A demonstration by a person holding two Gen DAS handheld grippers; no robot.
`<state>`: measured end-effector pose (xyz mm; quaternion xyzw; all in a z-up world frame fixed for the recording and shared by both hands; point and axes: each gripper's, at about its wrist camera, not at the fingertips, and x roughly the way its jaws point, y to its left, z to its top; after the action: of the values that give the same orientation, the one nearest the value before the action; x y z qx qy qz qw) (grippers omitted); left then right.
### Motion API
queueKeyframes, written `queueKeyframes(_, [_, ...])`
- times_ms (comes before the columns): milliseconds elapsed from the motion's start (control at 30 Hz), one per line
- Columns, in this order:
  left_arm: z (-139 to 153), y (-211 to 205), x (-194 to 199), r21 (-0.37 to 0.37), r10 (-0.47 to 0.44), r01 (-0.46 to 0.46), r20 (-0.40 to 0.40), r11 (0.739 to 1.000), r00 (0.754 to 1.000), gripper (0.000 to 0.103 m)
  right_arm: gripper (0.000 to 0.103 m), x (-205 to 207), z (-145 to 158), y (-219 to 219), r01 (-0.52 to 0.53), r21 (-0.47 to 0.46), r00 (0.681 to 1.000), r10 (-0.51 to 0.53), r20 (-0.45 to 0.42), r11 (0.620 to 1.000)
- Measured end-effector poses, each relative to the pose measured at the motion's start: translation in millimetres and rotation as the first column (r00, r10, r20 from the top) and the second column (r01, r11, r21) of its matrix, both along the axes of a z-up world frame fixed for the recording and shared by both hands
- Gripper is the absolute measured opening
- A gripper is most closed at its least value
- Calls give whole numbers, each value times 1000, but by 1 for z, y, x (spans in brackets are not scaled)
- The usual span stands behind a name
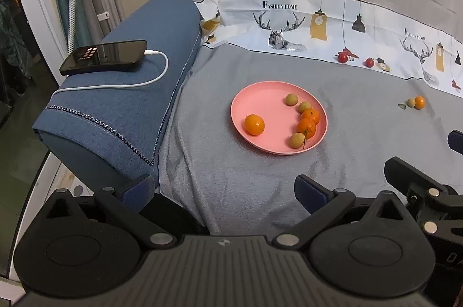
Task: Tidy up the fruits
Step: 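Move both open tools toward the orange and small yellow fruit on the cloth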
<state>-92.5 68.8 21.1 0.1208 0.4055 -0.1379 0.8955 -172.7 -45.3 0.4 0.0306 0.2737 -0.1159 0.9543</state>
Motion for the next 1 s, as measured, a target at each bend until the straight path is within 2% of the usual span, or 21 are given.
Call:
queueKeyframes(367, [-3,-29,13,57,-46,45,13,997,999,103,102,4,-10,-26,55,52,998,-55,-1,997])
queueKeyframes(600, [-6,-68,29,92,-105,102,23,991,994,103,102,1,-15,-65,160,81,987,-160,2,984])
queueKeyframes(833, [-11,-134,59,51,-162,164,-35,985,986,103,102,-8,-34,-135,344,108,939,-345,-14,933])
queueKeyframes(1000, [-23,-193,84,71,-204,204,0,976,979,103,102,-9,-54,-195,472,103,881,-472,-25,876])
